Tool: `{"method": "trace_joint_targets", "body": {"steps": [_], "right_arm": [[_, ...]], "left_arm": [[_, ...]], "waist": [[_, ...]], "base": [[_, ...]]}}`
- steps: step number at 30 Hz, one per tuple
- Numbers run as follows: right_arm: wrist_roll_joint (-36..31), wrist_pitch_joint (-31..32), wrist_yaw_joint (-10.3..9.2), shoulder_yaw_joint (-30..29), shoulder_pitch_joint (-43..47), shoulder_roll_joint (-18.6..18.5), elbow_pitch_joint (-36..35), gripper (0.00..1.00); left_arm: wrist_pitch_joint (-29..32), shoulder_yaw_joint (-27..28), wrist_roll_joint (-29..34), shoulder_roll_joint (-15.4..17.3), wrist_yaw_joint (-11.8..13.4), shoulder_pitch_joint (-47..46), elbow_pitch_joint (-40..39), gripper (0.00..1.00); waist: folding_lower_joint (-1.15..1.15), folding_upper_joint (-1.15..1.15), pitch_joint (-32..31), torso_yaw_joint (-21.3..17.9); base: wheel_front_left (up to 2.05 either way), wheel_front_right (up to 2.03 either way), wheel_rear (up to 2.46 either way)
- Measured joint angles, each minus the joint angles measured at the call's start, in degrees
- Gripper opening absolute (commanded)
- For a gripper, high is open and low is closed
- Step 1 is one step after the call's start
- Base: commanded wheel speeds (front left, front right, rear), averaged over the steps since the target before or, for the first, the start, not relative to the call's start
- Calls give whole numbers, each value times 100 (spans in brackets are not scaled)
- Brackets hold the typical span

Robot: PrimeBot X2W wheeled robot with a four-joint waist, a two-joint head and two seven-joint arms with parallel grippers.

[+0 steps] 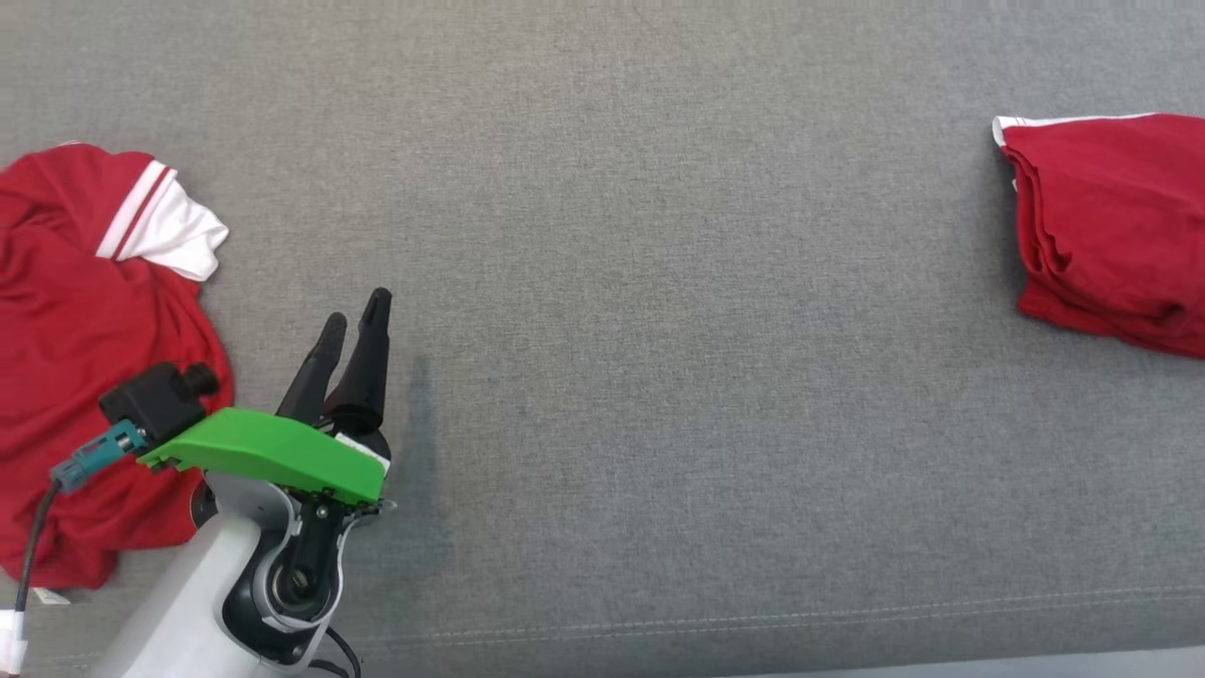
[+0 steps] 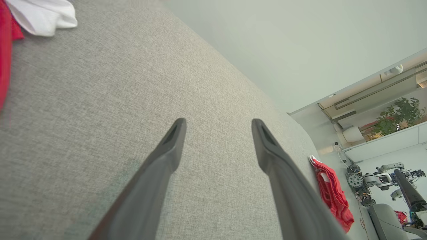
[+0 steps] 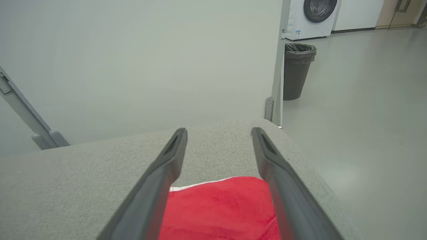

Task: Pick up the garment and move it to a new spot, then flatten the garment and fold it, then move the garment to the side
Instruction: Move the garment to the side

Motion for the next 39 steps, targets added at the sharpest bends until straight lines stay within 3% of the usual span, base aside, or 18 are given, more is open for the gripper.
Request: {"method": "trace_joint_targets", "body": {"steps": [8, 15, 22, 31, 39], "right_arm": [[-415, -386, -281, 364, 681, 477, -686, 100], [-643, -435, -471, 572, 1582, 1045, -1009, 100], [-944, -439, -578, 661, 2351, 1496, -1173, 100], [-1263, -439, -581, 595, 2981, 1794, -1422, 100], [-1602, -439, -581, 59, 3397, 1884, -1547, 100]], "left_arm": [[-19, 252, 1066, 181, 0, 20, 331, 100], [-20, 1079, 2115, 211, 0, 386, 519, 100], [-20, 1401, 2595, 266, 0, 1084, 516, 100], [-20, 1920, 2785, 83, 0, 1725, 310, 100], [-19, 1864, 2928, -175, 0, 1981, 78, 100]], "waist": [[0, 0, -317, 308], [0, 0, -685, 549], [0, 0, -1115, 644], [0, 0, -1476, 336], [0, 0, -1644, -83]], "base": [[0, 0, 0], [0, 0, 0], [0, 0, 0], [0, 0, 0], [0, 0, 0]]}}
